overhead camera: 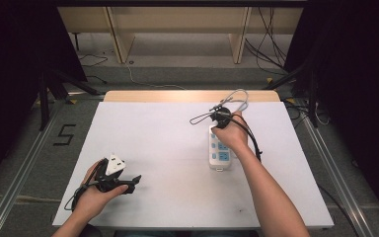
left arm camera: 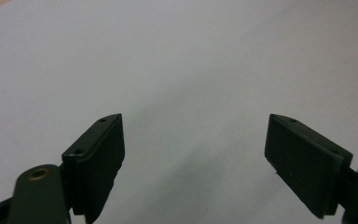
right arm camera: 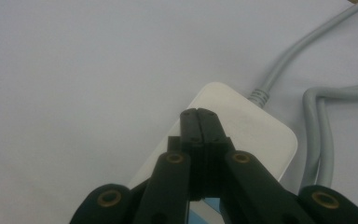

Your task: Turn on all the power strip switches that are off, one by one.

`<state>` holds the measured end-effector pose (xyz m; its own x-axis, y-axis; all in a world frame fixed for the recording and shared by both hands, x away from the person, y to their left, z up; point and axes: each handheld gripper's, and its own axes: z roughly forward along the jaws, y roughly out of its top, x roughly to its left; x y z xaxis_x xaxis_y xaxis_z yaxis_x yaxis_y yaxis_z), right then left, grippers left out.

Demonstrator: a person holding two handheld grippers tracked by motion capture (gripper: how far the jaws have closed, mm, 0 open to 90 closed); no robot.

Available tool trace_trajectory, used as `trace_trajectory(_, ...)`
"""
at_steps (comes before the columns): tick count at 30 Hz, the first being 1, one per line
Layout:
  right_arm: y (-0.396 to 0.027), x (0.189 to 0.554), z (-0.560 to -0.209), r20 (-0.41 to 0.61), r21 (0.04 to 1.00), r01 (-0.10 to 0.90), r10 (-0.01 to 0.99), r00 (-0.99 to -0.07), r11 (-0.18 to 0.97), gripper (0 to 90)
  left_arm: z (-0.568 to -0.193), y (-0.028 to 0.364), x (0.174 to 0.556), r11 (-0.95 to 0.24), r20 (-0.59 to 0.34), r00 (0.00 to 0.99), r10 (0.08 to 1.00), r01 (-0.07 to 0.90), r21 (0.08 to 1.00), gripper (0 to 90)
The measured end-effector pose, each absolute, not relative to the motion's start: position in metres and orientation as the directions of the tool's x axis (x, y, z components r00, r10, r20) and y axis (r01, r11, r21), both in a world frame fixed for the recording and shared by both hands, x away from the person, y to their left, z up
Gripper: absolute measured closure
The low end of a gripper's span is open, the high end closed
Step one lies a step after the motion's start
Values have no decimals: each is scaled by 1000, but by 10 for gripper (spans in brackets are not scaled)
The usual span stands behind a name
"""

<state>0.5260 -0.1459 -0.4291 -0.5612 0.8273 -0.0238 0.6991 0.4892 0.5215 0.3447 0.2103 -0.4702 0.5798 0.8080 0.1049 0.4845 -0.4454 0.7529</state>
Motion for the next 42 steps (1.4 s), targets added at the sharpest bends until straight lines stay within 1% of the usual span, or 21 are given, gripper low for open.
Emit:
trace_trajectory(25,-157,511,-421,-16,523,696,822,-569,492,900,-470,210,344,-444,106,578,809,483,755,198)
trace_trajectory(30,-157,508,-420,-4,525,698,821,-570,487,900,-470,210,344,-443,106,577,810,483,755,198)
trace_trajectory(42,-153,501,-419,-13,522,690,814,-581,502,900,-470,210,344,-443,106,577,810,484,755,198)
